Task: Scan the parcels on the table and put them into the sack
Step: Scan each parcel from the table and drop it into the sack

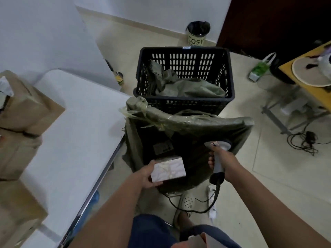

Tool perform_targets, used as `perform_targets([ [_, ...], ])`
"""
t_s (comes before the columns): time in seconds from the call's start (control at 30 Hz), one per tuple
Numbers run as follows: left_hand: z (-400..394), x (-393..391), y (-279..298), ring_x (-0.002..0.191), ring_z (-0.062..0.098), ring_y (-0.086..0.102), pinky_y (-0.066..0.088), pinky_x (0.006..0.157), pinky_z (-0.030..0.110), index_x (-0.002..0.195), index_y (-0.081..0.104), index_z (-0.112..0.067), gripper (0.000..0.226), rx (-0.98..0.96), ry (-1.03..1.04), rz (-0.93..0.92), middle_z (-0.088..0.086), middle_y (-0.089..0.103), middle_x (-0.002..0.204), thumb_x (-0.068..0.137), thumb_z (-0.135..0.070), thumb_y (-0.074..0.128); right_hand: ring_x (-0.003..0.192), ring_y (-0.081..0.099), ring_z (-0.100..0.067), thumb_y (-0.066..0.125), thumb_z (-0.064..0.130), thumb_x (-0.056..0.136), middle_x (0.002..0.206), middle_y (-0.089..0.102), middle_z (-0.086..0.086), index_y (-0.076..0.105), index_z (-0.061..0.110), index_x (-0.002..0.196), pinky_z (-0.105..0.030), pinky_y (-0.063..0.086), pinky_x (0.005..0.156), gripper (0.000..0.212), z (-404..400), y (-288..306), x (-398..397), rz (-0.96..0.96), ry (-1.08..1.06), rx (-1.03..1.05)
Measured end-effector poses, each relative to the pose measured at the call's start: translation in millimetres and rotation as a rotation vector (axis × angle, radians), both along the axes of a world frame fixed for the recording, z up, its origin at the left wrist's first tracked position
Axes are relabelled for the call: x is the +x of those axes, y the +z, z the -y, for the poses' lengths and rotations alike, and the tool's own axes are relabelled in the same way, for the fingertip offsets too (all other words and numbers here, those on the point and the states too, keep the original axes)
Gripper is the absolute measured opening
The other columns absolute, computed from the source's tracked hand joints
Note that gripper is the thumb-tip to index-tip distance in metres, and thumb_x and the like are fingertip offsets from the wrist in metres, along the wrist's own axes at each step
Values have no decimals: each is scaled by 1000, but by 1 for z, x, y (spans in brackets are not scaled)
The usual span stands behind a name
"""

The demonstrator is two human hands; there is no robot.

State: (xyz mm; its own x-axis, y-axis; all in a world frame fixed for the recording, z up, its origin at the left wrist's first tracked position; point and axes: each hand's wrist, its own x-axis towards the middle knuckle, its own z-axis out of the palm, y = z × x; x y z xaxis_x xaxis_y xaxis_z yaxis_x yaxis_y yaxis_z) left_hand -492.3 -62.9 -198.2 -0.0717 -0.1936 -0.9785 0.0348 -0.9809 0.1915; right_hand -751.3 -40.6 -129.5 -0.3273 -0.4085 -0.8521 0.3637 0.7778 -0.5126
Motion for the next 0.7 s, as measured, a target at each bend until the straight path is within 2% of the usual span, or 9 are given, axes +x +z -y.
perform_targets([
  [0.13,15,-42,-15,92,26,66,57,60,40,114,64,-9,43,20,104,-32,13,68,106,97,-48,54,51,54,-20,65,36,94,62,55,-10,59,4,80,-28,47,50,34,-2,5,-11,-11,63,4],
  [0.23,26,-69,-25,100,30,63,59,54,37,121,62,-9,42,43,147,-103,15,65,113,97,-42,57,52,56,-21,66,36,93,62,57,-10,62,3,85,-29,50,52,35,-3,5,-20,-28,93,-3],
  [0.33,33,-93,-33,115,42,54,59,56,42,136,49,-10,48,43,166,-172,21,52,127,101,-42,50,54,58,-23,65,37,93,63,59,-11,64,2,87,-31,51,56,35,-1,4,-27,-49,116,-1],
  [0.4,34,-103,-36,118,50,49,59,59,45,140,40,-8,55,41,154,-165,25,47,124,101,-46,47,54,60,-22,64,37,93,63,61,-10,65,3,90,-31,51,56,35,0,2,-31,-56,135,-4],
  [0.47,34,-105,-37,118,50,51,59,72,47,139,40,-5,53,43,119,-152,25,48,114,101,-41,48,53,60,-21,64,39,93,62,61,-9,65,3,92,-29,50,54,36,0,0,-32,-55,149,-7],
  [0.53,33,-98,-38,118,46,54,57,81,44,141,41,2,51,54,86,-145,28,50,121,103,-31,48,51,60,-20,65,39,93,61,62,-9,65,1,93,-29,50,53,38,1,-3,-31,-47,148,-6],
  [0.6,31,-84,-39,120,44,55,57,81,41,142,41,4,49,60,80,-135,32,49,133,103,-24,50,50,60,-21,65,38,93,60,61,-9,63,0,93,-29,49,52,38,2,-5,-27,-38,140,-2],
  [0.7,26,-58,-37,121,42,55,57,74,38,142,42,3,46,20,117,-120,32,47,138,103,-19,50,50,59,-21,64,36,93,63,61,-11,62,-1,90,-28,49,51,37,6,-3,-16,-27,143,-3],
])
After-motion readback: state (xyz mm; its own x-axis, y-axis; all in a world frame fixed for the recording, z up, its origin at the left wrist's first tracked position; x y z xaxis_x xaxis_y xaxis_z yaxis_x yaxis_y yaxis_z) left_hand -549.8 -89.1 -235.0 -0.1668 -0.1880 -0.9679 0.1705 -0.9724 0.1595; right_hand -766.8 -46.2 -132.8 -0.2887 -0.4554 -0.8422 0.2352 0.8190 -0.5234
